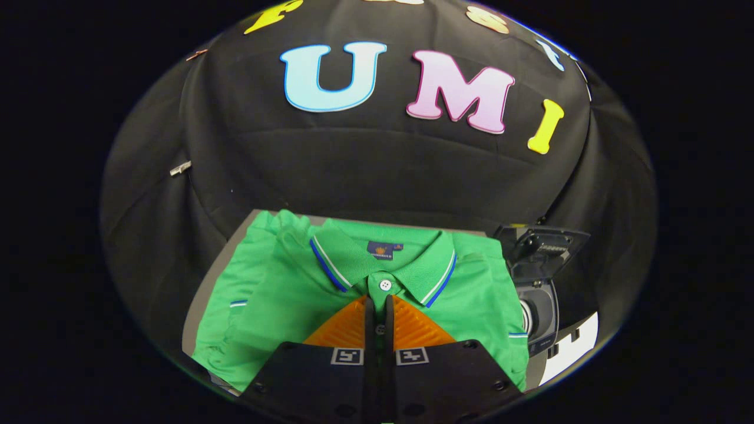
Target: Put the clothes into the washing machine and then close the washing machine lid.
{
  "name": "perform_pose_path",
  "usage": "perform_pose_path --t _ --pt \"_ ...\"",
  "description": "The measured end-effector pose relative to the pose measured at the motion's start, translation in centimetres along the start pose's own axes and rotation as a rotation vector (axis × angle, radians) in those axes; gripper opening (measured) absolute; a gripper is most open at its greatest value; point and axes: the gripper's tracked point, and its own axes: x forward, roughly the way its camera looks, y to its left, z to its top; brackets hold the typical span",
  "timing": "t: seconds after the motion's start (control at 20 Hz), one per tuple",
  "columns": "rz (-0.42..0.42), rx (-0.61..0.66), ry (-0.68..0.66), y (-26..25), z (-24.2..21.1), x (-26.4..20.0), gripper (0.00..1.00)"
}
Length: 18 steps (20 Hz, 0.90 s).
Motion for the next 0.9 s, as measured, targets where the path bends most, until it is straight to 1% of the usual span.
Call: perform_pose_path --t 0.15,0.4,0.5,0.6,0.9 --pt "0.019 0.012 -0.046 0.7 1.5 -1.2 0.05" --pt "-0.001 -0.011 -0.168 0.6 3.8 -3.1 0.05" --pt "-0.005 0.011 -0.21 0.4 4.8 -3.7 0.05" --pt "0.0 0.023 -0.224 0.1 5.5 -4.3 0.05" --pt "-0.013 0.036 -0.277 -3.1 7.6 -5.7 0.05"
